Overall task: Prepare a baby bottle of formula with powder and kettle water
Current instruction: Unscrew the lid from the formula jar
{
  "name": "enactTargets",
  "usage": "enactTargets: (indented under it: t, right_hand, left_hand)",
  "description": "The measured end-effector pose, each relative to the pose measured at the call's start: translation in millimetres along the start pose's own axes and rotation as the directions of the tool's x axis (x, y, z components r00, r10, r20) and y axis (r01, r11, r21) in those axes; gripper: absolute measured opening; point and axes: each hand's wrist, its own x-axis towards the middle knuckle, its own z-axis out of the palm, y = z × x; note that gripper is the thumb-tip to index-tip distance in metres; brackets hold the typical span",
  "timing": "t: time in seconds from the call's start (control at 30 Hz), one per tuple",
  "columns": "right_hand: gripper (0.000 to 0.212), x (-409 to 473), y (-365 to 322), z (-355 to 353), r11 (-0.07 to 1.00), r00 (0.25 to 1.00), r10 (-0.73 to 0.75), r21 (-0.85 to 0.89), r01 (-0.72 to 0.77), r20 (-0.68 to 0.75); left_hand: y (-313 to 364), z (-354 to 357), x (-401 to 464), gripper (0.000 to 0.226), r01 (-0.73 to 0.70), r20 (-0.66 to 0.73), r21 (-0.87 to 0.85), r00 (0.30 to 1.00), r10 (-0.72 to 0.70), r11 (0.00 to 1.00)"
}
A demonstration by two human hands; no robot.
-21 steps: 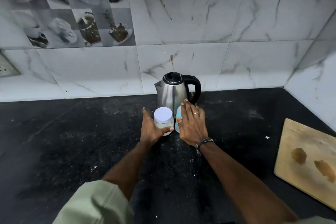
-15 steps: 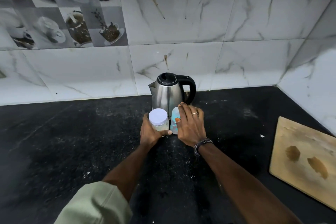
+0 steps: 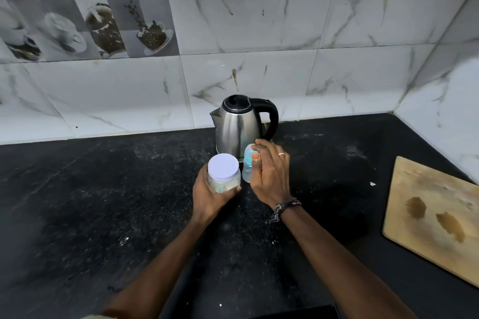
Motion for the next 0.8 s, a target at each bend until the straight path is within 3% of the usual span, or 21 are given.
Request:
enactTargets:
  t: [0.1, 0.23, 0.37, 0.5, 0.63, 0.8]
  right_hand:
    - [0.026, -11.6, -8.9, -3.5, 0.996, 0.999, -0.013, 0.091, 0.010, 0.036]
    - [0.034, -28.9, -37.0, -18.2, 0.986, 0.982, 0.078, 0.135, -0.102, 0.173]
    - [0.067, -37.7, -79.5, -49.8, 0.969, 0.897, 0.229, -0.174, -0.174, 0.379]
    - [0.087, -40.1, -102.0, -60.2, 0.886, 0.826, 0.355, -0.440, -0.147, 0.437]
    - [0.084, -45.5, -108.9, -56.8, 0.862, 0.827, 0.387, -0.478, -0.168, 0.408]
    - [0.071, -48.6, -110.1, -56.0, 0.894, 0.839, 0.309, -0.438, -0.096, 0.447]
  left_hand:
    - [7.9, -6.9, -20.2, 0.099, -0.016, 0.011, -0.036, 1.000, 0.017, 0.999]
    - [28.0, -15.7, -56.8, 0.096, -0.045, -0.010, -0.082, 0.999, 0.044, 0.996]
    - [39.8, -22.0, -86.8, 0.083, -0.125, -0.027, 0.002, 0.992, 0.125, 0.992]
    - [36.4, -21.0, -104.7, 0.089, -0.207, -0.027, 0.166, 0.976, 0.214, 0.964]
    - [36.5, -21.5, -114.7, 0.095, -0.220, 0.019, 0.277, 0.974, 0.224, 0.935]
    - [42.1, -32.9, -116.2, 0.102, -0.139, 0.084, 0.103, 0.988, 0.131, 0.985]
